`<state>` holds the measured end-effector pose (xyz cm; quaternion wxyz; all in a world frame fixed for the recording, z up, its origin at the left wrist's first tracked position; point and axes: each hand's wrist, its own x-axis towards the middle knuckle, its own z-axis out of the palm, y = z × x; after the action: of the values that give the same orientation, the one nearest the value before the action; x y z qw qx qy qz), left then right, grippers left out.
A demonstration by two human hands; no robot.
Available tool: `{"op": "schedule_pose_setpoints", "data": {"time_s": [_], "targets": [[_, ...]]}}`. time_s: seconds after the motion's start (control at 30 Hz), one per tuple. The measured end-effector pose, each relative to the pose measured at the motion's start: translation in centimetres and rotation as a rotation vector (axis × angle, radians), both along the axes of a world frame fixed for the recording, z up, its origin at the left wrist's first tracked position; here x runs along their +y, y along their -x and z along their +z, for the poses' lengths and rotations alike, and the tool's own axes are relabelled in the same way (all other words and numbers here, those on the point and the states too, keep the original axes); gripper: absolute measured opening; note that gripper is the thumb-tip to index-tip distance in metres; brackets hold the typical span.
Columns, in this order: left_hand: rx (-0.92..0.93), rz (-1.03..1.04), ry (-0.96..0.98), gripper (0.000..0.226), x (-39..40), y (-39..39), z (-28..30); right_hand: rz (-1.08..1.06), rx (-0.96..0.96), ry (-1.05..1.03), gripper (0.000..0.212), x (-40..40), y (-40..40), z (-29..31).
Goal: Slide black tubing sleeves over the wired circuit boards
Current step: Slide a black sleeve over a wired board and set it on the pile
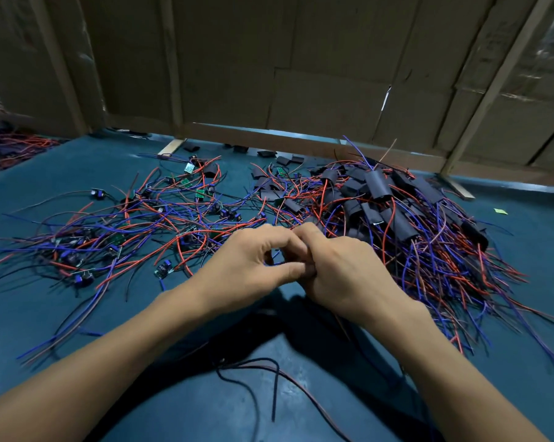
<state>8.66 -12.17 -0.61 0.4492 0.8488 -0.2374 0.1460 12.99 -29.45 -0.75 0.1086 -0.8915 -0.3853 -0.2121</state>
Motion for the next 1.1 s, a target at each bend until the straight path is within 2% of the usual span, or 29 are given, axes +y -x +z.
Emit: {"op": "schedule_pose_setpoints", "data": {"time_s": [0.07, 0.13, 0.2, 0.27, 0.33, 0.4, 0.47, 0.5, 0.6, 0.7, 0.87, 0.93, 1.0, 1.1], "targets": [[-0.043, -0.07, -0.112, 0.026, 1.8, 0.4, 1.8, -0.043, -0.056, -0.044, 0.027, -0.8, 0.1, 1.2], [0.051, -0.088, -0.281, 0.037, 3.8, -0.5, 3.5, -0.1, -0.203, -0.225, 0.03, -2.0, 0.0, 2.8], [0.307, -0.22, -0.499, 0.023, 5.5, 0.9, 2.7, -0.187, -0.369, -0.387, 0.034, -3.3, -0.3, 4.4], [0.279, -0.293, -0.723, 0.02, 7.2, 2.0, 1.3, -0.308, -0.438, -0.455, 0.035, -4.5, -1.3, 5.3], [0.201, -0.365, -0.893, 0.061, 7.9, 3.1, 0.5, -0.437, -0.378, -0.4, 0.048, -5.4, -3.1, 5.1], [0.15, -0.4, -0.86, 0.056, 8.4, 5.1, -0.9, -0.517, -0.233, -0.259, 0.068, -6.0, -4.8, 3.6], [0.056, -0.278, -0.805, 0.052, 8.7, 3.8, -1.2, -0.573, -0.042, -0.118, 0.081, -6.1, -5.8, 1.7], [0.069, -0.213, -0.801, 0.053, 8.8, 2.8, -0.9, -0.587, 0.006, -0.072, 0.082, -6.2, -6.1, 0.7], [0.148, -0.179, -0.773, 0.039, 8.6, 0.6, 0.2, -0.588, -0.034, -0.075, 0.08, -6.7, -6.6, -0.9], [0.104, -0.173, -0.757, 0.02, 7.9, -0.5, 0.1, -0.613, -0.052, -0.13, 0.083, -6.8, -6.9, -0.9], [0.043, -0.064, -0.819, 0.021, 7.2, -2.1, -0.3, -0.6, -0.162, -0.099, 0.08, -6.2, -6.1, -0.8], [0.069, -0.018, -0.681, 0.014, 6.5, -2.8, -0.1, -0.578, -0.205, -0.163, 0.076, -5.8, -5.5, -0.5], [0.104, 0.069, -0.439, 0.01, 5.7, -3.7, 0.6, -0.505, -0.3, -0.306, 0.065, -4.8, -4.7, -0.2], [0.214, 0.157, -0.032, 0.012, 4.5, -5.1, 1.9, -0.247, -0.496, -0.462, 0.038, -3.2, -3.3, 0.0]]}}
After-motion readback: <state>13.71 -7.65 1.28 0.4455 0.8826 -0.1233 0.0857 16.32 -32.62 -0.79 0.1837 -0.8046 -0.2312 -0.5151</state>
